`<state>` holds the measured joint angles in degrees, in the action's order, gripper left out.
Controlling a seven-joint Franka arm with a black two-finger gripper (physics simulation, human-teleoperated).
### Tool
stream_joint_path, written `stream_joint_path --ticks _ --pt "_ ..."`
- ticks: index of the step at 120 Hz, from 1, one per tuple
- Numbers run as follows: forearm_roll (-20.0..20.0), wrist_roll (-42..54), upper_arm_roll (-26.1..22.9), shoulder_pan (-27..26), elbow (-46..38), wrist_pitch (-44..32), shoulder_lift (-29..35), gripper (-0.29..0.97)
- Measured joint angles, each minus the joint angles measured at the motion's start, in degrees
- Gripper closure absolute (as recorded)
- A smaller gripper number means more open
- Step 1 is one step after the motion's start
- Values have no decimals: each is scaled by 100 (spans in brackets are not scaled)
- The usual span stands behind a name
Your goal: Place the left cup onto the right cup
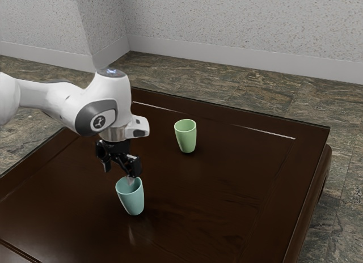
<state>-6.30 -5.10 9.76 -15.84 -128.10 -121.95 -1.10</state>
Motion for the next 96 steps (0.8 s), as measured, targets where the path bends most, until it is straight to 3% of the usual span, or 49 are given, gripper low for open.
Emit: stream_joint_path --ticks 54,96 --pt "40 -99 49 -26 -6 -188 -41 0" --pt "41 -114 61 331 -83 -148 -58 0"
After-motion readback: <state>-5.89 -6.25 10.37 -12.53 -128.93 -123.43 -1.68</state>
